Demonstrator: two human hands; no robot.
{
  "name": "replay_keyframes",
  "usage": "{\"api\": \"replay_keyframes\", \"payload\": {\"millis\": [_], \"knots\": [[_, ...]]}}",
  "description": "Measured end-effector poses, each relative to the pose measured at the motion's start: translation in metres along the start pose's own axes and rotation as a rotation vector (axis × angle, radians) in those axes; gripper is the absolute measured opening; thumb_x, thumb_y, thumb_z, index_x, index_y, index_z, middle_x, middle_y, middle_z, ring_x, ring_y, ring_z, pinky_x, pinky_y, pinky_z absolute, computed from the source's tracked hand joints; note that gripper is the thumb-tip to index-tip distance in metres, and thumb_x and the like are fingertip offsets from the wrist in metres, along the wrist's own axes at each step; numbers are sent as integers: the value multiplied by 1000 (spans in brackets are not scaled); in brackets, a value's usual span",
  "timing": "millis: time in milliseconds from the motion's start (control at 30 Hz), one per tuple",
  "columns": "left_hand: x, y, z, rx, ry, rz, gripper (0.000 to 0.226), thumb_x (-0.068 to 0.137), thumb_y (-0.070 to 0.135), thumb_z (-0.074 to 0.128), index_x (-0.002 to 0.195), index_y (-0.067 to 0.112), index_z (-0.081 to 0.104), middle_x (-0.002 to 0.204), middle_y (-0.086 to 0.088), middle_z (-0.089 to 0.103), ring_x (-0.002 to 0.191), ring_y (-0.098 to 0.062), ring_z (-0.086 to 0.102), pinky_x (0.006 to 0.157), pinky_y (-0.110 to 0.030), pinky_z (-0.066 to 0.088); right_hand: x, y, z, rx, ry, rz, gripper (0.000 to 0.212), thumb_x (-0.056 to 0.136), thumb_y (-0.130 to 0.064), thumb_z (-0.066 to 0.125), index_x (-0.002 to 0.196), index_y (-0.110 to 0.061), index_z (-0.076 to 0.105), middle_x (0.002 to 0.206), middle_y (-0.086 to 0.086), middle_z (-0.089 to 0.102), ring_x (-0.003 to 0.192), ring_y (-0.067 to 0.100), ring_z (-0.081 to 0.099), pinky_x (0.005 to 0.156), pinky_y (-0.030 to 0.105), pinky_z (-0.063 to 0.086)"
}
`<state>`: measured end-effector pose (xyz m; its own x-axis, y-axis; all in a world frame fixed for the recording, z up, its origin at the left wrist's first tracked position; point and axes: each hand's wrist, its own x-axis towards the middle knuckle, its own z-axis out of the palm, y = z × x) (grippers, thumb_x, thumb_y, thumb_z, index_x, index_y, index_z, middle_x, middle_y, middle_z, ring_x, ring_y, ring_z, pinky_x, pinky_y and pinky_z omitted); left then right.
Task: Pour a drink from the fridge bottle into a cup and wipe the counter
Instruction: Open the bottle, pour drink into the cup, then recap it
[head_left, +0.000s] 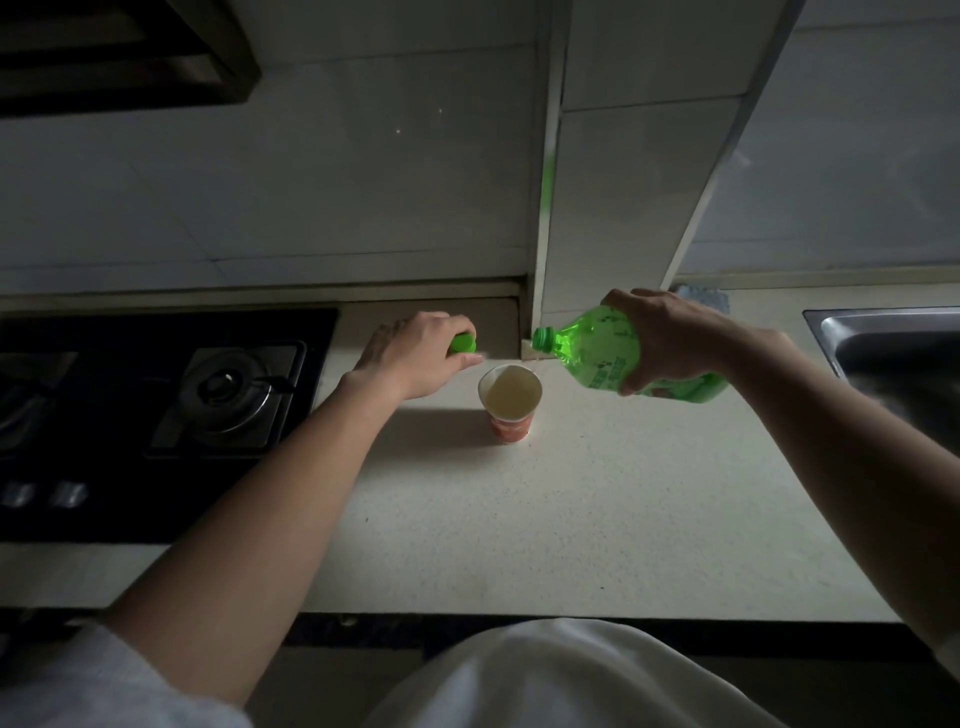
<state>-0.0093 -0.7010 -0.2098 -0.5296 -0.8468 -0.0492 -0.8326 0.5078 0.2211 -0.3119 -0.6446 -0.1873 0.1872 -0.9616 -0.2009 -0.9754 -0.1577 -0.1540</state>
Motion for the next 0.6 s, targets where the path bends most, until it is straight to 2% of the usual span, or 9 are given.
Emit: {"api": "replay_keyframes", "payload": {"millis": [267,600], "knots": [[1,0,-1,9,11,18,31,90,55,57,104,27,59,97,6,60,83,-18,56,70,-32,48,0,1,-1,-23,-11,-1,102,59,-40,91,143,-22,36,121,7,60,104,25,58,85,38,48],[1,-1,-2,13,22,10,30,89,56,58,103,29,60,99,6,62,84,-19,57,73,-35,51,3,-1,0,-52,0,-18,104,58,-42,91,144,-24,35,121,6,60,105,25,59,90,42,48]]}}
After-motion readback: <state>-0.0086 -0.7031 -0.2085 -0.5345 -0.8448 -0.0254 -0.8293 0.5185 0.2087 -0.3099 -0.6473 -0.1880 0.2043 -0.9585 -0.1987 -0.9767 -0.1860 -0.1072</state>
